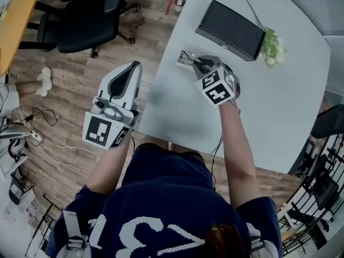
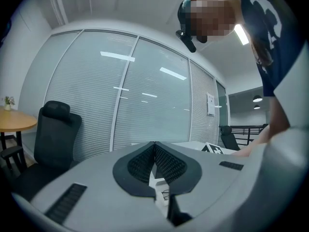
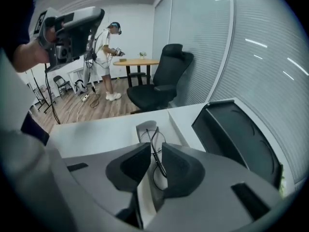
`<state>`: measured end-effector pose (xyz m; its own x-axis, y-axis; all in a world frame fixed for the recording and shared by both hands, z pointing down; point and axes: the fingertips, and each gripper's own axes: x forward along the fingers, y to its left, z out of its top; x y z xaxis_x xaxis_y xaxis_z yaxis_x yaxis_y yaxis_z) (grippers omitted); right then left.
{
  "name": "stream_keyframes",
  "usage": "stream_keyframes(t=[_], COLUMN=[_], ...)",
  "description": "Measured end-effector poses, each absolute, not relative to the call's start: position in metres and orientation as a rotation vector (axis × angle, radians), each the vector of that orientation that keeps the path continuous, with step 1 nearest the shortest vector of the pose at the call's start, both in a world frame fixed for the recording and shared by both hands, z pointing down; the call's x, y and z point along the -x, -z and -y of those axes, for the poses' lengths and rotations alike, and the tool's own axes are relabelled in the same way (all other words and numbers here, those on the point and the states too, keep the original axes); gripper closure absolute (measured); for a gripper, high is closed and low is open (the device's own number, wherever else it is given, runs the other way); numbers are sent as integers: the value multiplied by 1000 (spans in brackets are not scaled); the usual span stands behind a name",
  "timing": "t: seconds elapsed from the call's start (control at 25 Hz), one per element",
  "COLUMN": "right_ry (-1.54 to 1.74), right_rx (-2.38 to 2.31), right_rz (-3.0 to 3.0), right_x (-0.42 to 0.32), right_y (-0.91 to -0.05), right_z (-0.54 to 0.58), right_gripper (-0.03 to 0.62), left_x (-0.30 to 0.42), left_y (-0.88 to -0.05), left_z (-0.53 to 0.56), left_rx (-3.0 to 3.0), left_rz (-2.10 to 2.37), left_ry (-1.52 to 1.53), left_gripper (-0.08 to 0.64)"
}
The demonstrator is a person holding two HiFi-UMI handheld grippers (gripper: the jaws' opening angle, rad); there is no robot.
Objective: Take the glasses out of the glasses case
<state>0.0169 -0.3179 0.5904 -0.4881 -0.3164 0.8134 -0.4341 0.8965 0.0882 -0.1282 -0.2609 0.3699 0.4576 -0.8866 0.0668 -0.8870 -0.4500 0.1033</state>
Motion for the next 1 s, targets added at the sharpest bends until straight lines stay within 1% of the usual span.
stream_keyframes(t=[0.12, 0.24, 0.32, 0.44, 0.72, 1.0], right_ry=[-169, -178, -167, -148, -44, -6], right_rx=[-507, -479, -463, -450, -490, -653], right_rz=[2049, 2011, 1993, 2010, 2186, 2341], right_x=[-18, -17, -16, -14, -13, -21], right_y=[-605, -613, -616, -613, -559, -499], right_z=[322, 324, 323, 321, 307, 303], right_gripper=[503, 525, 552, 563, 565, 565], left_x=[135, 140, 142, 142, 141, 135], left_y=[-375, -379, -381, -380, -364, -332], left_z=[260, 260, 260, 259, 259, 255], left_rx=[-2556, -2538, -2529, -2527, -2555, -2609], left_rz=[1582, 1593, 1598, 1605, 1625, 1657], left_ry=[-14, -21, -26, -23, 1, 47], left_gripper=[546, 546, 546, 546, 546, 546])
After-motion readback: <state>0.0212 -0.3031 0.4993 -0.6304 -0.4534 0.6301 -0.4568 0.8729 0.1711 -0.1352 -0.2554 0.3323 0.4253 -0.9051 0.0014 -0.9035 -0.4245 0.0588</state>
